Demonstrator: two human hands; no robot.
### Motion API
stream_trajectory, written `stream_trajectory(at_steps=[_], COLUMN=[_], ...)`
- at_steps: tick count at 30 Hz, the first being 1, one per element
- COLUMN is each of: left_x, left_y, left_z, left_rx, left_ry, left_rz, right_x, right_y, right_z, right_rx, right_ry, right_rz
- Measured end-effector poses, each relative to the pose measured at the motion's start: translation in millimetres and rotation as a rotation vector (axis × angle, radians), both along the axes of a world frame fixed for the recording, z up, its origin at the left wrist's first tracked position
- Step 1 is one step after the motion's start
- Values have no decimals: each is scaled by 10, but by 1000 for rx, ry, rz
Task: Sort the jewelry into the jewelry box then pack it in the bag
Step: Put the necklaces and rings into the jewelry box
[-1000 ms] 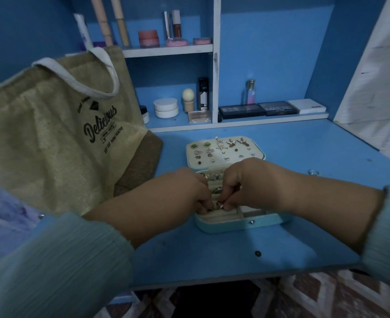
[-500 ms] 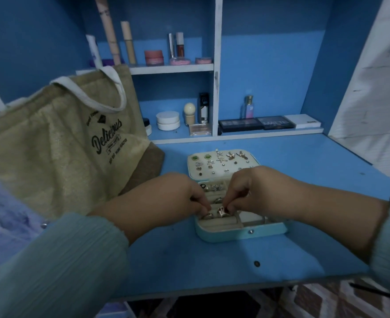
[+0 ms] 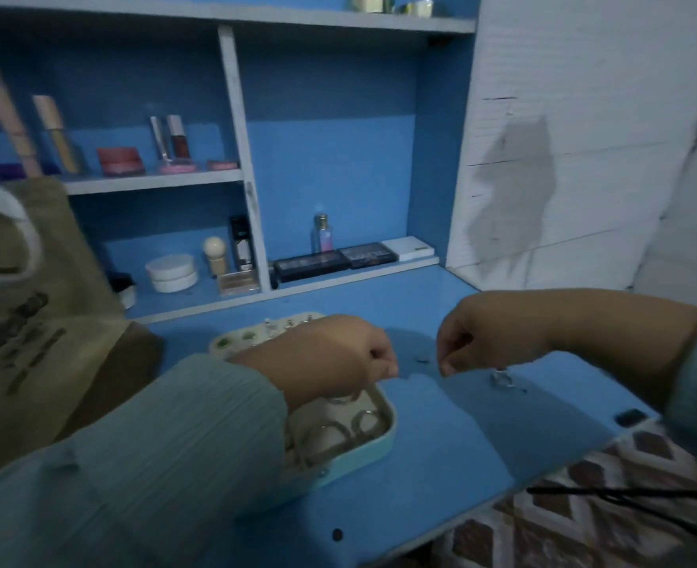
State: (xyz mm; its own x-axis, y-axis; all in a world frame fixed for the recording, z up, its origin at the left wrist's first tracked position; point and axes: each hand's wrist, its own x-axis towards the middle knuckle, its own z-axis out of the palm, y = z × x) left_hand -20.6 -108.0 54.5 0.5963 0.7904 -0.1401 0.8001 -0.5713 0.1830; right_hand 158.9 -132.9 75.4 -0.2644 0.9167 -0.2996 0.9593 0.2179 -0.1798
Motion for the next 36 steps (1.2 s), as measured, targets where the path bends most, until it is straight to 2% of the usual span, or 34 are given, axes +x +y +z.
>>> stream_trajectory(at_steps=[8,13,21,31,36], left_x=[617,792,873,732,363], left_y=[350,461,576,597,424], left_z=[-234,-387,-461,-429,-220], left_rx=[52,105,90,71,42], left_ry=[100,174,142,99,-35], left_rz=[-49,-47,-14,15,41], right_x=[651,686,585,432,213], right_y=[-52,-38,58,44,37], right_z=[-97,-378,-592,-469,-395], right_rx=[63,102,138,185,275], right_ry=[-80,-82,-95,128,237], right_rz=[-183,-199,-268,-242,-167])
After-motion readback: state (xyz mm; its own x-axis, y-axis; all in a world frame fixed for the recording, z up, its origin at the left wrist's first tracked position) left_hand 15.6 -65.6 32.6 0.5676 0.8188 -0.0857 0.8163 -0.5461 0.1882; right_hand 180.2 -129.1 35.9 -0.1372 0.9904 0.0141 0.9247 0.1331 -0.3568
